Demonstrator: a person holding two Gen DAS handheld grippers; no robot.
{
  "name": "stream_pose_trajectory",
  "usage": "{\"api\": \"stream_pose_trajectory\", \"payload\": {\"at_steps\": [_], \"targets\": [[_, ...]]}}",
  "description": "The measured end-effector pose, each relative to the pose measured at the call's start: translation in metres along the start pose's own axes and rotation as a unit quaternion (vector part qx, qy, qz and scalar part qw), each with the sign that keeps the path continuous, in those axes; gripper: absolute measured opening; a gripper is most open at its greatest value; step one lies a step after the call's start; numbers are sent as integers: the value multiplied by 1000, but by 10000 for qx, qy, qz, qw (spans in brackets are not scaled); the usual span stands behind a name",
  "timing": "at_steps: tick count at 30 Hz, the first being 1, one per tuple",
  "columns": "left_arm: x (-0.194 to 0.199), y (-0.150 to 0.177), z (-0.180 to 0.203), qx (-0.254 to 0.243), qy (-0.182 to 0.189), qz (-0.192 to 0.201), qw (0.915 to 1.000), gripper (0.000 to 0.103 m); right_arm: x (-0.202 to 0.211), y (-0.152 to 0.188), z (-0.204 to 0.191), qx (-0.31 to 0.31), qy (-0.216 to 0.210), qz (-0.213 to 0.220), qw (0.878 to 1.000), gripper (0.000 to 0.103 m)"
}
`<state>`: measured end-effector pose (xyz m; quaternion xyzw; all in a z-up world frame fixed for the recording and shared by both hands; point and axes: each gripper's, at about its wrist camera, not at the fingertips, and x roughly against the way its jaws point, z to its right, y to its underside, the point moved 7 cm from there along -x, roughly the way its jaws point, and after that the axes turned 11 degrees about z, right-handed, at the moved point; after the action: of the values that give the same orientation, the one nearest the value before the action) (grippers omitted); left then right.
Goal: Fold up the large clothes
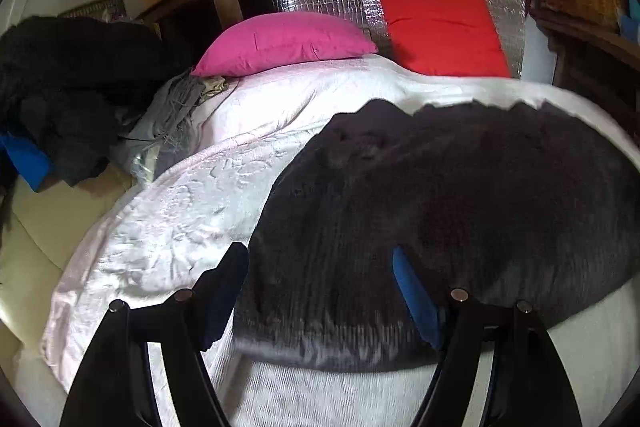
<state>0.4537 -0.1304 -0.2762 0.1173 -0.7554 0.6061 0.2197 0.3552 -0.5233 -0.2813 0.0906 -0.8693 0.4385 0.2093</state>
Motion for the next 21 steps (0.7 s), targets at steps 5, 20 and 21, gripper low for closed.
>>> {"api": "stream_pose_trajectory", "payload": {"at_steps": [5, 20, 21], "targets": [[-45, -30, -12, 519, 372, -249, 9976, 75, -32, -15, -10, -491, -370, -47, 9981, 66], [-118, -1, -1, 126, -82, -986, 9950, 79, -125, -16, 8, -74, 569, -357, 9977, 66], [-112, -4, -3, 124, -91, -999, 9949, 79, -121, -16, 6, -42, 537, -380, 9978, 66]]}}
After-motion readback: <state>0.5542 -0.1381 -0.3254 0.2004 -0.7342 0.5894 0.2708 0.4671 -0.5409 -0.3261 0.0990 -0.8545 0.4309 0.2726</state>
